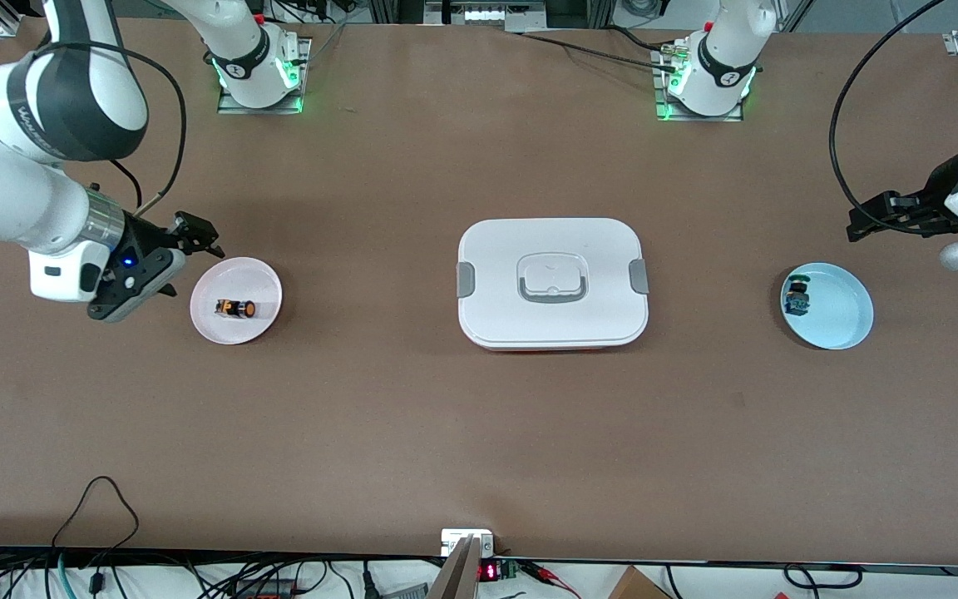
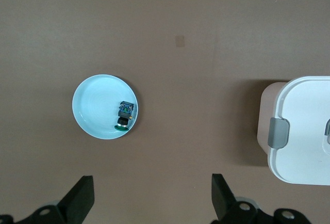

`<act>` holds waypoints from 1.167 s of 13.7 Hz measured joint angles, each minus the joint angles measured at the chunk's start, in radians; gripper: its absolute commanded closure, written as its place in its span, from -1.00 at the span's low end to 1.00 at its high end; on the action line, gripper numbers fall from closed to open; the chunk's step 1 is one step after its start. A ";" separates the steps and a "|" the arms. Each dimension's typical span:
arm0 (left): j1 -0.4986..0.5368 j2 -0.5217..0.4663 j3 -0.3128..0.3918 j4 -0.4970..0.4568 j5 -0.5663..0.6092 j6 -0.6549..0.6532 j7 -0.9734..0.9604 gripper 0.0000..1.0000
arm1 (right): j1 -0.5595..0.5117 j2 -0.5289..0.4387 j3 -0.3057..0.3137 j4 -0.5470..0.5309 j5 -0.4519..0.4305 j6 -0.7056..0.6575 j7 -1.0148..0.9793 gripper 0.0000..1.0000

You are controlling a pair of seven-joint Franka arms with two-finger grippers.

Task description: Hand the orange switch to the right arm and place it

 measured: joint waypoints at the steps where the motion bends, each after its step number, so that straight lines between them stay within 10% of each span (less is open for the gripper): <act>1: 0.000 0.000 0.000 0.000 0.000 0.000 0.000 -1.00 | 0.000 -0.010 -0.010 0.001 0.000 -0.042 0.071 -1.00; 16: 0.001 0.002 0.002 0.011 0.000 0.000 0.000 -1.00 | -0.052 -0.052 -0.050 0.212 -0.202 -0.237 0.432 -1.00</act>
